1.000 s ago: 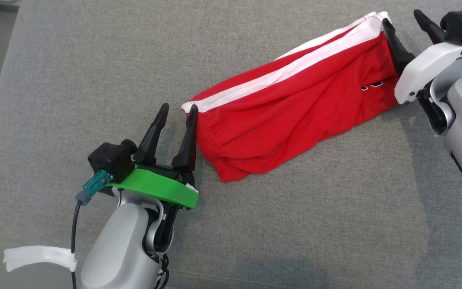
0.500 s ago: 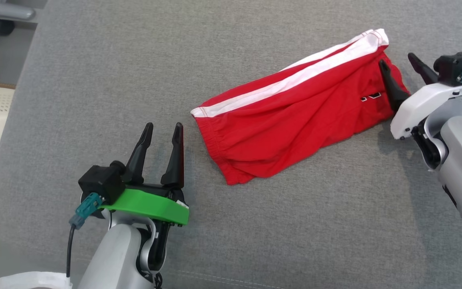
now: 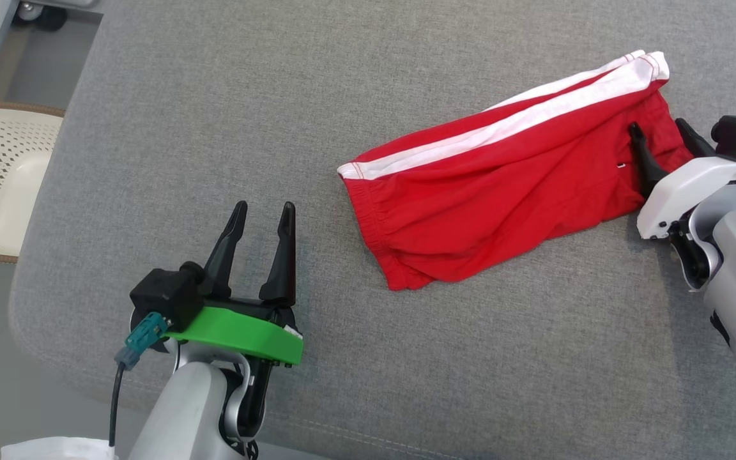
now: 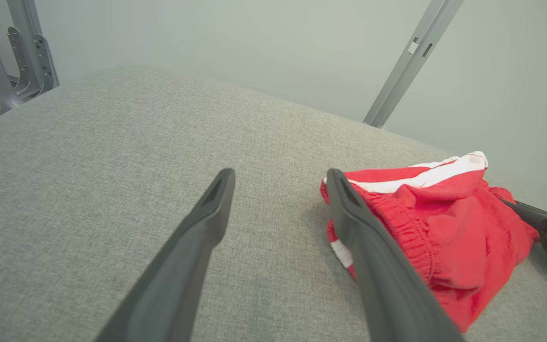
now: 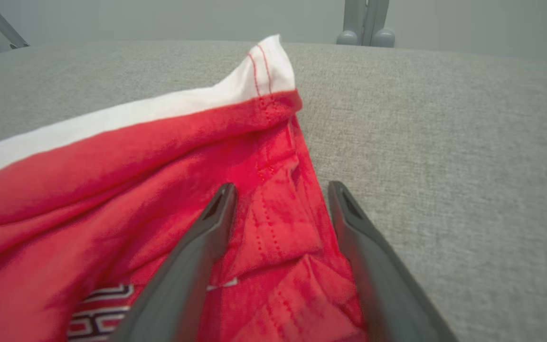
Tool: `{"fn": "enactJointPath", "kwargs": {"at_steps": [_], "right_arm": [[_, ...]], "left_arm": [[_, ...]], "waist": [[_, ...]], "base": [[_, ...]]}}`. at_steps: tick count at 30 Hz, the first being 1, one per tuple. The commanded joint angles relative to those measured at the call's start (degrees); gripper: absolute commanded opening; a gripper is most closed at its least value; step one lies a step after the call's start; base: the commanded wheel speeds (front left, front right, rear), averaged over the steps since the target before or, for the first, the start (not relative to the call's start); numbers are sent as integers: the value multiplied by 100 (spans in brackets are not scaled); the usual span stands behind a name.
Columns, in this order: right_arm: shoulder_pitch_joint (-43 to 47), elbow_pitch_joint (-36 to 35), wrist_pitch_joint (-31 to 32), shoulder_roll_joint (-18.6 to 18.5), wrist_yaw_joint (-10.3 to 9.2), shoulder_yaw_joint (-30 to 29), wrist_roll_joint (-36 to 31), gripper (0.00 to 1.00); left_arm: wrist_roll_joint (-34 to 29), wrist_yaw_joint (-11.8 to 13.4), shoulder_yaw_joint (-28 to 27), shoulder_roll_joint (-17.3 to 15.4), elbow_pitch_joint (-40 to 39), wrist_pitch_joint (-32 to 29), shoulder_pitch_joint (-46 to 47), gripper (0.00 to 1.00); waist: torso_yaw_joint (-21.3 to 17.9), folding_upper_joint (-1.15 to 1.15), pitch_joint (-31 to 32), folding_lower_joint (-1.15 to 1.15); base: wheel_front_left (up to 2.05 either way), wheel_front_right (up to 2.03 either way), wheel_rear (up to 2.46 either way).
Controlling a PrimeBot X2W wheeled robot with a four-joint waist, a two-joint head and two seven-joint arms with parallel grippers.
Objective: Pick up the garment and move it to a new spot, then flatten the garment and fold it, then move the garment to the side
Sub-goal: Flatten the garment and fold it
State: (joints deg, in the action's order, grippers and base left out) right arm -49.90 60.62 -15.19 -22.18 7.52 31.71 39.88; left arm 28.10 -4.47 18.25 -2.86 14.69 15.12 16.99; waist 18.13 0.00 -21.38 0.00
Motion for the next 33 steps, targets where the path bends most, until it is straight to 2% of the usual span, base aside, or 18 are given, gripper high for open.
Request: {"fn": "enactJointPath", "kwargs": {"at_steps": [1, 5, 6, 7, 8, 9, 21, 25, 33], "right_arm": [[193, 135, 47, 75, -8, 48, 64, 100], [220, 321, 103, 88, -9, 33, 184, 100], [233, 356, 131, 98, -10, 47, 213, 78], [243, 371, 134, 98, -9, 70, 228, 42], [260, 363, 161, 120, -9, 94, 267, 3], [272, 339, 169, 135, -9, 107, 311, 0], [376, -237, 10, 25, -10, -210, 743, 0], [633, -623, 5, 9, -10, -520, 778, 0], [1464, -1251, 2, 218, -9, -1091, 663, 0]], "left_arm": [[-44, -15, -23, -11, -30, -5, -55, 100], [-69, -38, -17, -10, -75, -5, -46, 100], [-56, -41, -7, -11, -84, -5, -41, 100], [-62, -55, 10, -11, -96, -5, -31, 100], [-81, -57, 22, -11, -108, -5, -23, 100], [-82, -60, 17, -11, -111, -5, -26, 100], [-117, -110, -75, -12, -83, -5, -124, 100], [-130, -128, -105, -12, -60, -5, -164, 100], [-181, -157, -244, -13, 18, -6, -395, 100]], "waist": [[18, 0, 8, 0], [8, 0, 19, 0], [2, 0, 21, 0], [-4, 0, 23, 0], [-12, 0, 25, 0], [-23, 0, 25, 0], [-257, 0, 266, 0], [-413, 0, 461, 0], [-872, 0, 894, 0]], "base": [[0, 0, 0], [0, 0, 0], [0, 0, 0], [0, 0, 0], [0, 0, 0], [0, 0, 0], [0, 0, 0], [0, 0, 0], [0, 0, 0]]}}
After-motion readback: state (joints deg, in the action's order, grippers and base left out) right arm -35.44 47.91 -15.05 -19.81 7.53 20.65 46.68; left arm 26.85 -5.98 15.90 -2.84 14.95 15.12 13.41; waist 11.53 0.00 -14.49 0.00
